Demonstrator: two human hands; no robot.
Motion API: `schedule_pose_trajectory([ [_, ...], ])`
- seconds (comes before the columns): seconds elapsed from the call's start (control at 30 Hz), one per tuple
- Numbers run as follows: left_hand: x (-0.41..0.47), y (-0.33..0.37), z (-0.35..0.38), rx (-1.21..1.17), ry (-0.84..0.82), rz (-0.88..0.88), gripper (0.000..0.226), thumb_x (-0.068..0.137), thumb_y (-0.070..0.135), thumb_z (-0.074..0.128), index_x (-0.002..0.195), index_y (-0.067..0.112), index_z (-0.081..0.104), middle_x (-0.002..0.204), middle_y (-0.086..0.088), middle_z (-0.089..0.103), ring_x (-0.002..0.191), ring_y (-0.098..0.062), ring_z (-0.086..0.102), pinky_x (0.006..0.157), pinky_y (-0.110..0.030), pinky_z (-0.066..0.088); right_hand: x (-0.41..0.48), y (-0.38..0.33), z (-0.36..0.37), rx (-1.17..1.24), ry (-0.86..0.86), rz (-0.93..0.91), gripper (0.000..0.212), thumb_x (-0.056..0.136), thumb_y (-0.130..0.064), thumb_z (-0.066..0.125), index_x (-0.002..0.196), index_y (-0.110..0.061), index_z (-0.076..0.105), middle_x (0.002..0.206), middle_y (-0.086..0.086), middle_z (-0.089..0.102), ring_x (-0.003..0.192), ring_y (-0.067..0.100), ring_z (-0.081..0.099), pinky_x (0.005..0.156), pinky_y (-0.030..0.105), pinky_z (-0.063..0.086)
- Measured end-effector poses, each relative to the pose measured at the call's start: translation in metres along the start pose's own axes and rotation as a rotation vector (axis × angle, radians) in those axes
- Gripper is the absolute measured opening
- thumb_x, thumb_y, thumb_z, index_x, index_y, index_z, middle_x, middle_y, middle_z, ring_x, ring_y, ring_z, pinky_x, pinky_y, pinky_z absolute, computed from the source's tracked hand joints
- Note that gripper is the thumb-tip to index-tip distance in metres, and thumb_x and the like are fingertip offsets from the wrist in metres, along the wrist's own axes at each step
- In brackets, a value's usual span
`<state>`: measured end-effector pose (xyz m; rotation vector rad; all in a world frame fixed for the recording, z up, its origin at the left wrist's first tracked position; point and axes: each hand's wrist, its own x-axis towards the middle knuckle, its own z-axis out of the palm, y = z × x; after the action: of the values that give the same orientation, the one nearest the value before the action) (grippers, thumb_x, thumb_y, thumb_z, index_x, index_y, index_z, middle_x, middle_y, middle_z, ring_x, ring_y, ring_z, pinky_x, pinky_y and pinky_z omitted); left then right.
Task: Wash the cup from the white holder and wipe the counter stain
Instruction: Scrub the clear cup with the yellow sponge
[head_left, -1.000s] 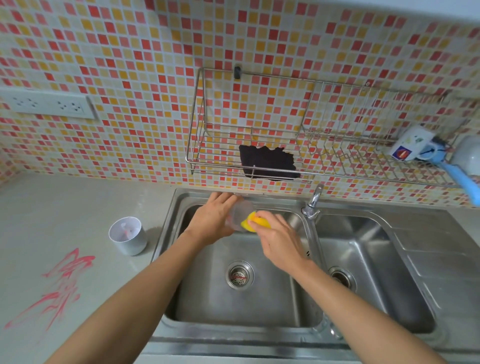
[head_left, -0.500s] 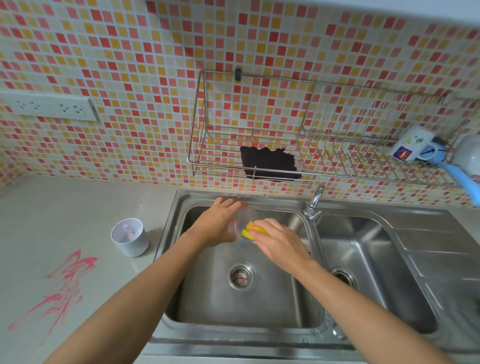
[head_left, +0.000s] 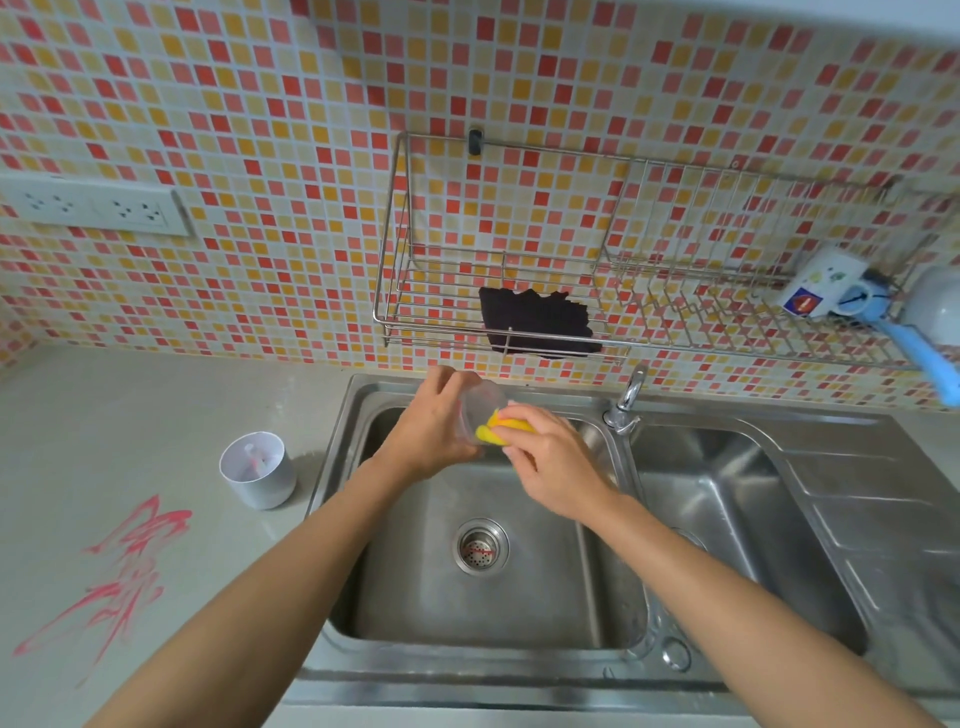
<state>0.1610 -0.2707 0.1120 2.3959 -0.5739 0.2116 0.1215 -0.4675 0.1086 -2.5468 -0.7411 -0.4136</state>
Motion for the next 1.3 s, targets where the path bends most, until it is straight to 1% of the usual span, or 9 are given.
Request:
schedule_pose_trajectory([
  [0.1, 0.005, -0.004, -0.007, 0.088, -0.086, 0.028, 0.083, 0.062, 0.053, 0.080, 0.131, 0.028, 0.043, 0.127, 0.007, 0.046, 0.112, -0.014, 0.044, 0.095, -0.038, 0.048, -0.004, -0.005, 0.003, 0.103, -0.047, 0.049, 0.031, 0.089, -0.004, 0.058, 0.118, -0.010, 0.068, 0.128, 0.005, 0.061, 0.120, 0.022, 0.054, 0.105, 0.030, 0.038],
  [0.17, 0.007, -0.002, -0.011, 0.224, -0.157, 0.048, 0.081, 0.065, 0.059, 0.075, 0.134, 0.033, 0.042, 0.133, 0.010, 0.046, 0.120, -0.017, 0.041, 0.102, -0.040, 0.040, -0.007, -0.005, 0.001, 0.033, -0.072, -0.015, 0.035, 0.082, -0.001, 0.065, 0.114, -0.015, 0.071, 0.121, 0.002, 0.066, 0.113, 0.023, 0.058, 0.095, 0.035, 0.046],
  [0.27, 0.008, 0.002, -0.013, 0.316, -0.249, 0.093, 0.079, 0.070, 0.044, 0.077, 0.138, 0.031, 0.040, 0.139, 0.009, 0.044, 0.124, -0.017, 0.039, 0.104, -0.038, 0.040, 0.002, 0.007, -0.008, -0.325, -0.084, -0.243, 0.042, 0.065, -0.004, 0.081, 0.102, -0.023, 0.074, 0.112, -0.003, 0.069, 0.102, 0.023, 0.062, 0.079, 0.035, 0.048],
  [0.4, 0.011, 0.004, -0.012, 0.331, -0.232, 0.127, 0.078, 0.069, 0.041, 0.078, 0.136, 0.030, 0.041, 0.132, 0.007, 0.047, 0.117, -0.018, 0.042, 0.100, -0.040, 0.045, 0.010, 0.007, -0.015, -0.407, -0.003, -0.246, 0.032, 0.067, -0.008, 0.082, 0.095, -0.021, 0.074, 0.106, -0.002, 0.069, 0.098, 0.024, 0.061, 0.077, 0.034, 0.047],
  [0.57, 0.013, -0.001, -0.016, 0.354, -0.244, 0.140, 0.080, 0.068, 0.050, 0.077, 0.137, 0.030, 0.042, 0.132, 0.008, 0.048, 0.117, -0.016, 0.041, 0.100, -0.037, 0.044, -0.003, -0.017, 0.008, 0.231, -0.053, 0.218, 0.030, 0.083, 0.001, 0.065, 0.105, -0.018, 0.075, 0.110, -0.004, 0.069, 0.099, 0.013, 0.054, 0.094, 0.026, 0.042],
  [0.63, 0.010, -0.001, -0.016, 0.353, -0.277, 0.129, 0.081, 0.067, 0.041, 0.079, 0.138, 0.029, 0.041, 0.135, 0.007, 0.047, 0.119, -0.016, 0.039, 0.101, -0.036, 0.044, -0.002, -0.016, 0.009, 0.270, -0.097, 0.265, 0.028, 0.086, -0.002, 0.063, 0.105, -0.017, 0.075, 0.112, -0.006, 0.068, 0.100, 0.009, 0.053, 0.097, 0.024, 0.040],
  [0.83, 0.014, 0.003, -0.017, 0.281, -0.280, 0.121, 0.077, 0.069, 0.039, 0.079, 0.136, 0.027, 0.043, 0.133, 0.006, 0.048, 0.116, -0.017, 0.041, 0.103, -0.031, 0.039, 0.012, 0.010, -0.017, -0.334, -0.063, -0.226, 0.037, 0.070, -0.002, 0.076, 0.101, -0.022, 0.073, 0.112, -0.003, 0.068, 0.100, 0.024, 0.062, 0.078, 0.036, 0.046],
  [1.1, 0.010, -0.004, -0.020, 0.287, -0.367, 0.069, 0.086, 0.066, 0.036, 0.083, 0.139, 0.028, 0.039, 0.139, 0.007, 0.044, 0.124, -0.019, 0.038, 0.105, -0.032, 0.040, -0.015, -0.004, 0.002, 0.073, -0.134, -0.010, 0.029, 0.085, -0.012, 0.069, 0.112, -0.019, 0.072, 0.119, -0.001, 0.067, 0.101, 0.019, 0.057, 0.094, 0.027, 0.045],
  [1.3, 0.012, 0.007, -0.016, 0.250, -0.392, 0.086, 0.091, 0.065, 0.028, 0.085, 0.142, 0.028, 0.038, 0.140, 0.006, 0.042, 0.126, -0.017, 0.042, 0.094, -0.018, 0.029, -0.004, 0.006, -0.014, -0.335, -0.057, -0.233, 0.031, 0.070, -0.011, 0.080, 0.097, -0.023, 0.072, 0.108, -0.005, 0.067, 0.094, 0.024, 0.062, 0.070, 0.034, 0.051],
])
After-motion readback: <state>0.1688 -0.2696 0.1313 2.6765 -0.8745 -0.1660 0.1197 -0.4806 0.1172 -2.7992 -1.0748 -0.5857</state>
